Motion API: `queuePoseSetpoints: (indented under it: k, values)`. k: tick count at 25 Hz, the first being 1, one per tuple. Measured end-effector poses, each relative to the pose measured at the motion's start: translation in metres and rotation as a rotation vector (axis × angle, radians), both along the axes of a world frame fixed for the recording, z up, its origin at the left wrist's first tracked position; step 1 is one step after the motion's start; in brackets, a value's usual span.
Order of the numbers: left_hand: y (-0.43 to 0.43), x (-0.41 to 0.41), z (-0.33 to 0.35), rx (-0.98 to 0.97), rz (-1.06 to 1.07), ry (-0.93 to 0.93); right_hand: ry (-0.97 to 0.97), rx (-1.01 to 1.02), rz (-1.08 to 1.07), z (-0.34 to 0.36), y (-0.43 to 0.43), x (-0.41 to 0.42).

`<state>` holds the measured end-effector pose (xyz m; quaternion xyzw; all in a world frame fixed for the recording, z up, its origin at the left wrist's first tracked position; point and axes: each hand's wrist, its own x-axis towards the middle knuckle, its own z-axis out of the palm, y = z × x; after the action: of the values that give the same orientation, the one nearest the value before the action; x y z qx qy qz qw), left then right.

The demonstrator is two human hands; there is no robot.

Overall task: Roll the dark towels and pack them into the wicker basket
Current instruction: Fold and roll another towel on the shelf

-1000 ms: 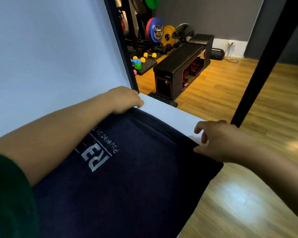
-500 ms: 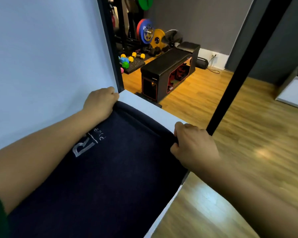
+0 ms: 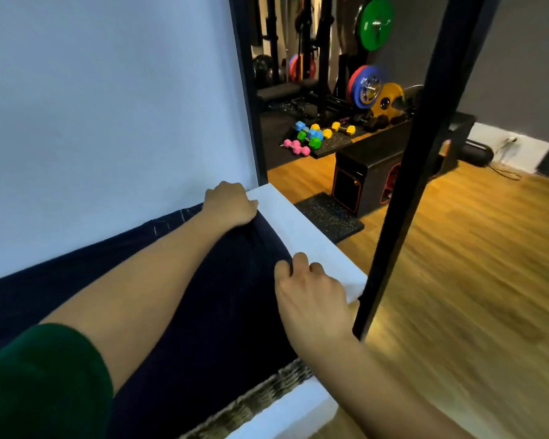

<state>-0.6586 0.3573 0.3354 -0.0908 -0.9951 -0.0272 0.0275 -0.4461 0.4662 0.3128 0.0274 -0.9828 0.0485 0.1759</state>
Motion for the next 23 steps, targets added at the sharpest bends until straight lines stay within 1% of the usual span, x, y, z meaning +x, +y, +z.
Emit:
queuePoseSetpoints:
  k: [2,3,5,6,8,10,12,14,16,18,20,23]
  values:
    - [-0.003,0.007,-0.011,-0.143,0.002,0.064,-0.026,0.012,0.084,-0.001,0.001,0.000]
    - [-0.006,0.011,-0.016,-0.179,0.006,0.073,-0.042,0.009,0.131,-0.004,0.001,0.000]
    - [-0.008,0.016,-0.021,-0.159,0.045,0.090,-0.059,0.012,0.206,-0.001,0.004,0.000]
    - [-0.008,0.018,-0.023,-0.137,0.075,0.100,-0.079,-0.017,0.211,0.002,0.008,-0.001]
    - [-0.006,0.024,-0.030,-0.114,0.098,0.196,-0.140,-0.158,0.176,0.011,0.023,-0.009]
    - [-0.003,0.025,-0.032,-0.118,0.042,0.248,-0.377,-0.363,0.121,0.019,0.040,-0.020]
    - [-0.001,0.020,-0.026,-0.084,0.002,0.165,-0.473,-0.504,0.063,0.022,0.046,-0.023]
    - [0.005,0.017,-0.016,0.015,0.059,0.080,-0.520,-0.504,0.016,0.024,0.044,-0.020]
    - [0.010,0.017,-0.006,0.117,0.146,0.056,-0.513,-0.483,-0.011,0.027,0.040,-0.014]
    - [0.011,0.015,0.003,0.147,0.202,0.030,-0.450,-0.463,-0.008,0.030,0.040,-0.010]
    - [0.010,0.015,0.005,0.116,0.203,0.045,-0.389,-0.440,-0.006,0.031,0.037,-0.006]
    - [0.015,0.019,-0.004,-0.031,0.095,0.084,-0.318,-0.424,0.003,0.026,0.030,-0.005]
